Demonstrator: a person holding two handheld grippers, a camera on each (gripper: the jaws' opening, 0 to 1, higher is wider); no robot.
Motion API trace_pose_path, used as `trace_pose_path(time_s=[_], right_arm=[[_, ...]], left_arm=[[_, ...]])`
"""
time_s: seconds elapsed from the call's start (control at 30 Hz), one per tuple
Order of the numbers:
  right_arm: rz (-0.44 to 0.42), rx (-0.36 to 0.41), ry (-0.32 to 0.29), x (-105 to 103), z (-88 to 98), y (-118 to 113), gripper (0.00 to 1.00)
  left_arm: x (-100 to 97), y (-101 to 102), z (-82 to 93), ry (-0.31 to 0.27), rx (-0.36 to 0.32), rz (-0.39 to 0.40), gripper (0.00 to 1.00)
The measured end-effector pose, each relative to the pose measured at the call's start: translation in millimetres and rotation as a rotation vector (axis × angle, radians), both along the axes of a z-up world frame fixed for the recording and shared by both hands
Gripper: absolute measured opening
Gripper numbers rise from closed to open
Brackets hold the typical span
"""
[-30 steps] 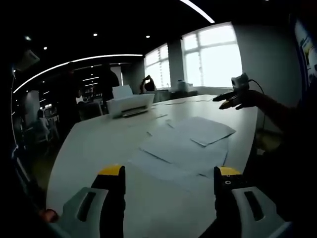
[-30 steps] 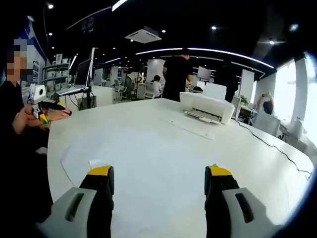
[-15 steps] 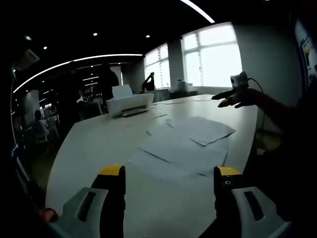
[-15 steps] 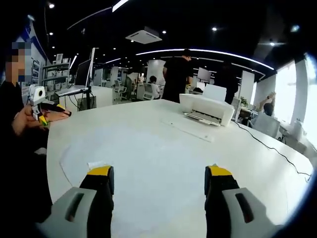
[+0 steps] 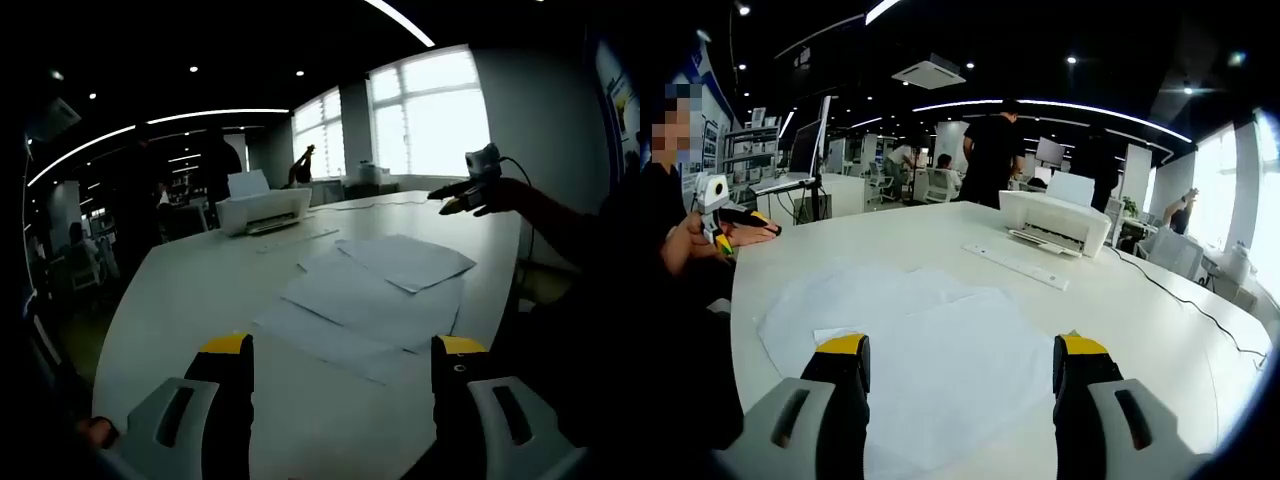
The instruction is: Organize the stack of printing papers by aligning and flattening the scattered papers on the table
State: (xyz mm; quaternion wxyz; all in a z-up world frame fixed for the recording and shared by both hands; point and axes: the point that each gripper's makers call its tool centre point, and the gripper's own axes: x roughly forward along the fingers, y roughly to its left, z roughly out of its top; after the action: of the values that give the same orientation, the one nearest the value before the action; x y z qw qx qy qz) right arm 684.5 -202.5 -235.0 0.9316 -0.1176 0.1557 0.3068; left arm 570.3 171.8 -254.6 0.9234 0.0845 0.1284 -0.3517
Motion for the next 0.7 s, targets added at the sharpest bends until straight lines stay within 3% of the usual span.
trace_pose_path(time_s=[0.7], right_arm=[[-0.024, -0.008, 0.009, -1.8, -3.6, -3.4, 0.70]], left_arm=[[-1.1, -3.3, 1.5, -0.003, 0.007, -0.003, 0.75]])
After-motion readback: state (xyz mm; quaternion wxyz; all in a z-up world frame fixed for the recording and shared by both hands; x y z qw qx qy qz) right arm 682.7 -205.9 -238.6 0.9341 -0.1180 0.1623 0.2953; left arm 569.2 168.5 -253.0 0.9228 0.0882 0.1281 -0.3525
